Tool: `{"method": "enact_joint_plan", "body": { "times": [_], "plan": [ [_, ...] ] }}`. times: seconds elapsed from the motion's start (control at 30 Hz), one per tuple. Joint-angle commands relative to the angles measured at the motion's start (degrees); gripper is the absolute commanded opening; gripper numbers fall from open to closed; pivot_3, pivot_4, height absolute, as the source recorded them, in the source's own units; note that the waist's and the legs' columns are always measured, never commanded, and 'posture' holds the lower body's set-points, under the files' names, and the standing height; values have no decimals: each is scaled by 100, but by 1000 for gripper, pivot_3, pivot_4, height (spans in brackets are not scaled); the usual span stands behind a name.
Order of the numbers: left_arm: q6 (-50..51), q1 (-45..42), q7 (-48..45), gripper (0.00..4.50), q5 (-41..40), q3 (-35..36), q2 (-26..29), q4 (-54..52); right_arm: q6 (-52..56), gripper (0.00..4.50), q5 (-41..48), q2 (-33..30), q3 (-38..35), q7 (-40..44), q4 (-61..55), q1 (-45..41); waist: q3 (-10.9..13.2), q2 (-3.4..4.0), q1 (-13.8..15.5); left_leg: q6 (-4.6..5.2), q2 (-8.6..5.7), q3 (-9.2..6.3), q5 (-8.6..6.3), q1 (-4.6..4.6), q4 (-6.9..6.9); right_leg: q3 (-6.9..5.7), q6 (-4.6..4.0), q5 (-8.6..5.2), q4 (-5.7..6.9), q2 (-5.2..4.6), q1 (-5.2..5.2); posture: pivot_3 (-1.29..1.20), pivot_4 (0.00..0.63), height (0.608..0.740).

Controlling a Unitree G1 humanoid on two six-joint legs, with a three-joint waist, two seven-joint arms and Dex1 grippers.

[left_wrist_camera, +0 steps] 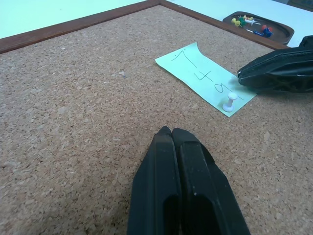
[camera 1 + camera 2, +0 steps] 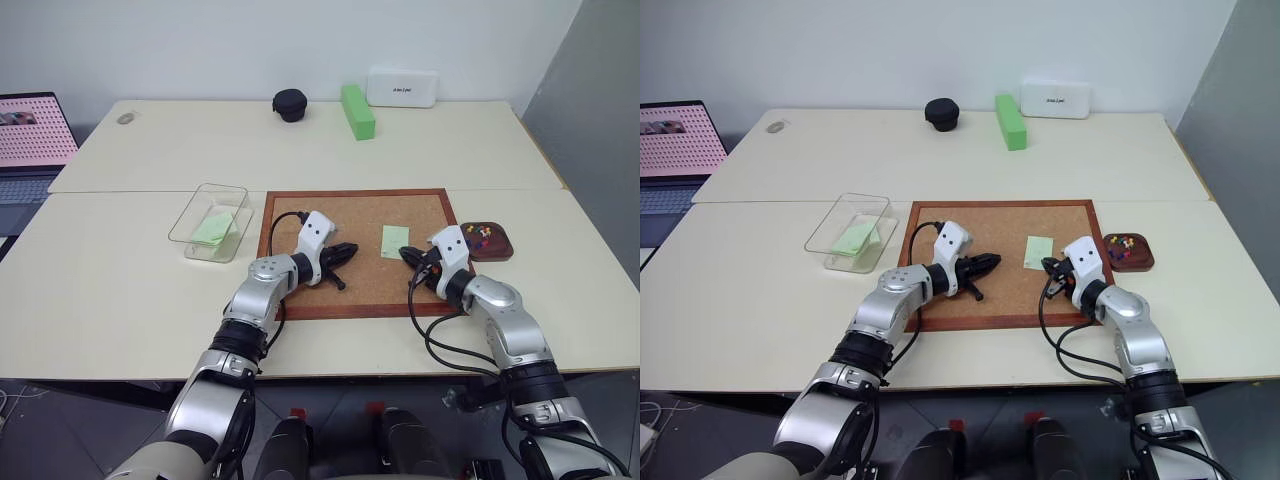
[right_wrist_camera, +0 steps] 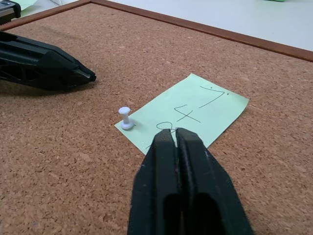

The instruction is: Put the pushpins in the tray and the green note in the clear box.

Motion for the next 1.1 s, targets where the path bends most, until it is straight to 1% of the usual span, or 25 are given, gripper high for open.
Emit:
{"method": "enact_joint_plan", "body": {
  "times": [0.03,0.3,0.43,0.77,0.83,0.97,1.1],
  "plan": [
    [13,11,-35,0,19,-60,-46,-121,-109,20,91,32,-82,20,-132,-119,0,0,0,0,0,0,0,0,0,0,0,0,0,0,0,0,150,740],
    [71,41,-61,0,34,-82,-9,-124,-27,20,430,46,-208,186,-742,-18,0,0,0,0,0,0,0,0,0,0,0,0,1,0,0,0,150,740],
    [93,65,-87,0,54,-101,10,-141,55,20,623,89,-334,136,-1038,-22,0,1,-3,0,0,0,0,-1,0,0,0,0,1,0,-1,0,150,740],
    [149,49,-116,0,62,-126,-8,-156,176,20,743,90,-402,-74,-1261,26,0,0,0,0,1,-1,0,-1,0,-1,0,0,0,0,0,0,150,740],
    [159,63,-123,0,61,-128,-1,-175,128,20,606,88,-492,-330,-1146,-19,0,0,1,0,0,-1,0,-1,0,-1,0,0,0,0,0,0,150,740],
    [167,81,-123,0,62,-126,12,-195,36,20,45,17,-849,-1455,-554,-267,0,0,3,0,0,0,0,-1,0,0,0,0,1,-1,0,0,150,740],
    [178,84,-120,0,55,-124,13,-208,166,20,7,13,-1280,-2091,-203,-451,0,0,4,0,0,0,0,-1,-1,0,-1,0,0,-1,-1,0,150,740]
  ]
}}
